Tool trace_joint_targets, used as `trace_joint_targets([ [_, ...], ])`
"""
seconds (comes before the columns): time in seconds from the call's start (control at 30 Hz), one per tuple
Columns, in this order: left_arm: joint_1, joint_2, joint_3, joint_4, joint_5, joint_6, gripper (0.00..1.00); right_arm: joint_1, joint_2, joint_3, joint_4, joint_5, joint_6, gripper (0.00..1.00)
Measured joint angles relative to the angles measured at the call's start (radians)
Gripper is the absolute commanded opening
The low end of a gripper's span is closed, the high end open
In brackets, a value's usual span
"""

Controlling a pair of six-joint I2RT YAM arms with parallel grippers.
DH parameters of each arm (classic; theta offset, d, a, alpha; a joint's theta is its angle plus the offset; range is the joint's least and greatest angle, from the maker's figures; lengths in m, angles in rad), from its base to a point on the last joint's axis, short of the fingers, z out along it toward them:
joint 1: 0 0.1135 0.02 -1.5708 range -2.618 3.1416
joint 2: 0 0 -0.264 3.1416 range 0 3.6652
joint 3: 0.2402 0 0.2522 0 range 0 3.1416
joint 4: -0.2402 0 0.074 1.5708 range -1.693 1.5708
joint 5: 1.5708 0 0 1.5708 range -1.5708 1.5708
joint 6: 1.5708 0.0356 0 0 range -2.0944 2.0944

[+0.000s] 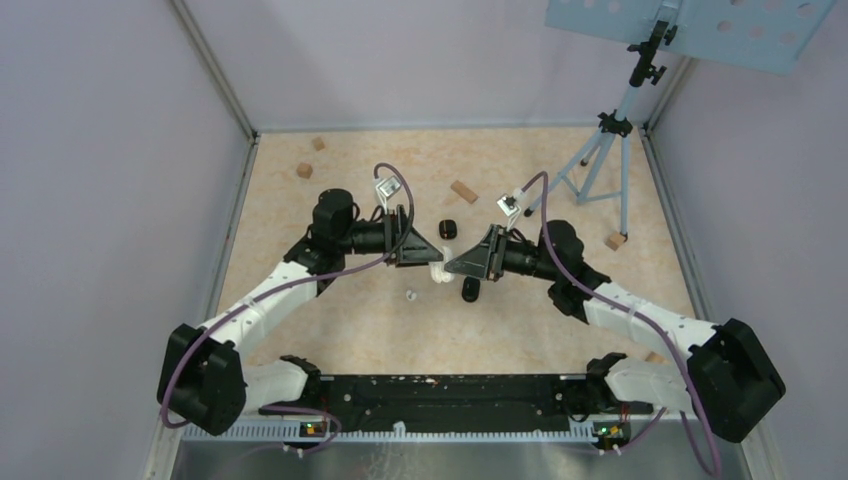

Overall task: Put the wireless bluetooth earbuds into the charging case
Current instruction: Pass from the left arm to the right, then pass from the right arm to the left

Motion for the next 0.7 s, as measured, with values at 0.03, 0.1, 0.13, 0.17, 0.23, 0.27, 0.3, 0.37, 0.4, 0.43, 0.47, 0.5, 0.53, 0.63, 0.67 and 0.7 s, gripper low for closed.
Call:
trace_joint_targets([
  [0.03,0.003,-0.004,0.000,-0.001,0.000,0.000,0.61,0.000,0.000,-0.004,0.000,0.005,0.001,0.00],
  [0.1,0.010,-0.017,0.000,-0.005,-0.003,0.006,0.62,0.000,-0.002,-0.011,-0.003,0.013,0.003,0.00],
  [0.13,0.015,-0.026,0.000,-0.006,-0.007,0.012,0.65,0.000,-0.003,-0.011,-0.006,0.018,0.006,0.00],
  [0.17,0.020,-0.035,0.000,-0.007,-0.010,0.018,0.70,0.000,-0.005,-0.011,-0.005,0.020,0.008,0.00],
  [0.23,0.029,-0.056,0.000,-0.009,-0.016,0.027,0.82,0.000,-0.010,-0.011,-0.003,0.026,0.014,0.00],
  [0.27,0.032,-0.068,0.000,-0.011,-0.021,0.035,0.86,0.000,-0.012,-0.012,-0.002,0.028,0.016,0.00],
  [0.3,0.035,-0.081,-0.001,-0.013,-0.028,0.043,0.91,0.000,-0.014,-0.012,0.002,0.031,0.019,0.00],
  [0.37,0.039,-0.111,-0.002,-0.022,-0.057,0.060,0.95,0.000,-0.018,-0.022,0.018,0.039,0.031,0.00],
  [0.4,0.040,-0.135,-0.006,-0.035,-0.092,0.069,0.96,0.000,-0.018,-0.028,0.027,0.043,0.040,0.00],
  [0.43,0.040,-0.165,-0.017,-0.043,-0.126,0.074,0.97,0.000,-0.019,-0.035,0.042,0.046,0.051,0.00],
  [0.47,0.040,-0.189,-0.029,-0.047,-0.152,0.076,0.98,0.000,-0.019,-0.043,0.057,0.048,0.062,0.00],
  [0.5,0.040,-0.229,-0.052,-0.046,-0.195,0.078,0.99,0.000,-0.018,-0.051,0.075,0.050,0.074,0.00],
  [0.53,0.041,-0.278,-0.084,-0.049,-0.239,0.079,0.99,0.000,-0.017,-0.065,0.104,0.052,0.093,0.00],
  [0.63,0.047,-0.378,-0.127,-0.072,-0.318,0.095,0.99,0.000,0.000,-0.096,0.187,0.052,0.145,0.00],
  [0.67,0.050,-0.390,-0.129,-0.076,-0.328,0.097,0.99,0.000,0.013,-0.104,0.217,0.052,0.163,0.00],
  [0.7,0.052,-0.397,-0.129,-0.077,-0.335,0.098,0.99,0.000,0.029,-0.110,0.247,0.051,0.181,0.00],
])
